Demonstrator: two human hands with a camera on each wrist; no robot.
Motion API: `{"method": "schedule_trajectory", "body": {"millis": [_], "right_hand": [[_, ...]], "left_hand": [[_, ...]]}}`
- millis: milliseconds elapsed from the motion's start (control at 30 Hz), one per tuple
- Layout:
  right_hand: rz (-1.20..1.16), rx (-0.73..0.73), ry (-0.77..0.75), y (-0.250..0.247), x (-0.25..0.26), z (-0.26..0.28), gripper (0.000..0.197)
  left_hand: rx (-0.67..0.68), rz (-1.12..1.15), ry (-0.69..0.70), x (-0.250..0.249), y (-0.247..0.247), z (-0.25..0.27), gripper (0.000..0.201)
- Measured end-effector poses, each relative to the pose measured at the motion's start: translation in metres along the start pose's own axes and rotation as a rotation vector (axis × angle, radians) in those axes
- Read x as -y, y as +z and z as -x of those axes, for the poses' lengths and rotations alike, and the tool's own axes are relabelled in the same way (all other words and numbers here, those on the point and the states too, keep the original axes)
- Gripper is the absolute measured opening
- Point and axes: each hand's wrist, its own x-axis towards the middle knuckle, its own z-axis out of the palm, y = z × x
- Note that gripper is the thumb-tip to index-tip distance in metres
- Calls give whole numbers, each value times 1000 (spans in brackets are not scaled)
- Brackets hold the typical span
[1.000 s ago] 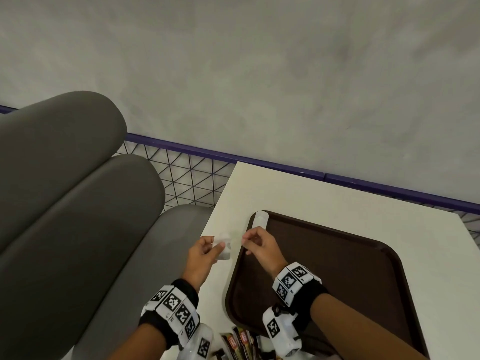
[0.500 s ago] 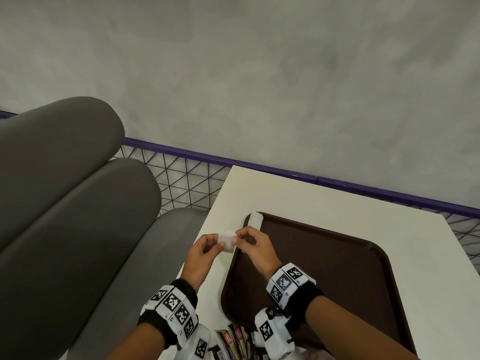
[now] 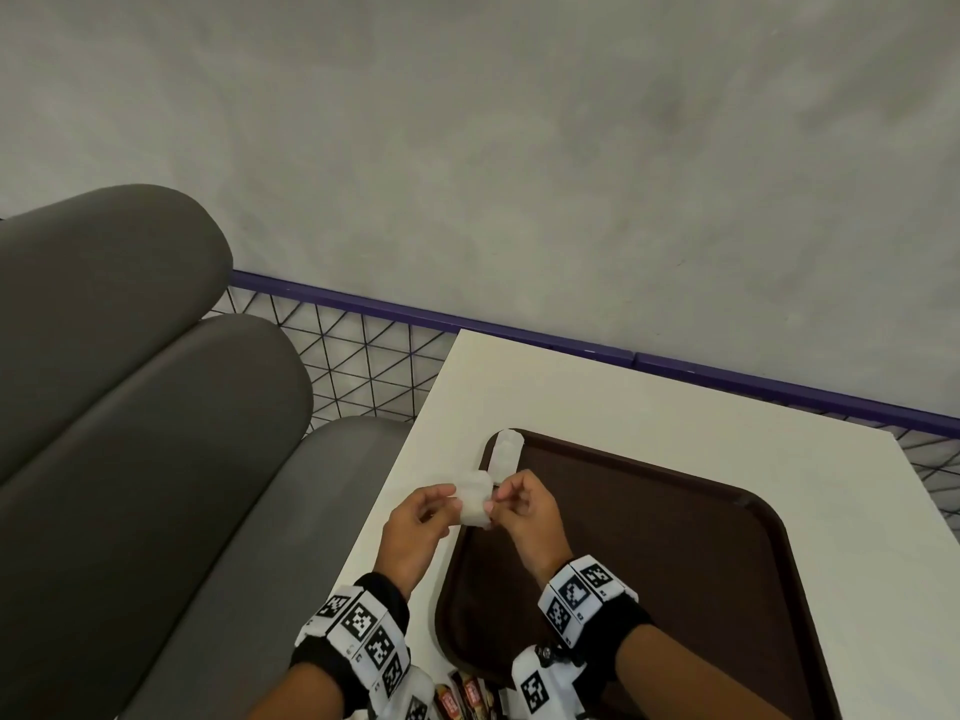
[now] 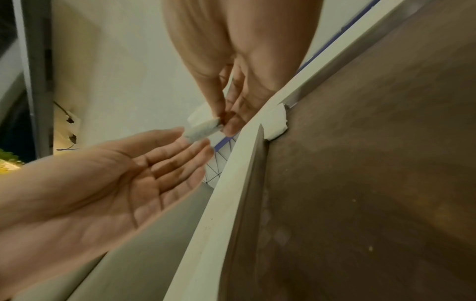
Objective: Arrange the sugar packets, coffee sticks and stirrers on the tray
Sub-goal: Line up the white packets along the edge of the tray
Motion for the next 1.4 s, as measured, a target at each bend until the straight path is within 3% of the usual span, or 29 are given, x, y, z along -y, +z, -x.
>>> {"method": "schedule_trajectory", "body": {"millis": [133,333,667,867,1033,1200,1333,1367,1400], "right_hand": [[173,-177,32,-12,-17,-27,31],[391,-240,41,-15,-39,-56,33],[602,-247,46,-7,-47,-62,18],[724,-122,68,-12,-37,-57,28],[712,-122,-106,-13,-30,-26,32],[769,189,-233,0,-18,20,27],[906,569,-262,19,-12,70,25],[986,697,-240,32,-18,115,27],[1046,772,-202,37,-15,117,31]], "left_hand": [[-38,23,-27,3,-7,-4,20],[-59,49,-39,1,-32,-3,20],[-63,6,-25,0,-52,6,16],[-7,-67,-39,-3,-57,13,17],[72,-170,-53,-3,-73,26,16],[181,-282,-95,2,-101,44,24],[336,-525,-150,25,-129,81,31],[339,-631,-185,43,-146,128,32],[355,-677,-185,46,-149,128,34]]}}
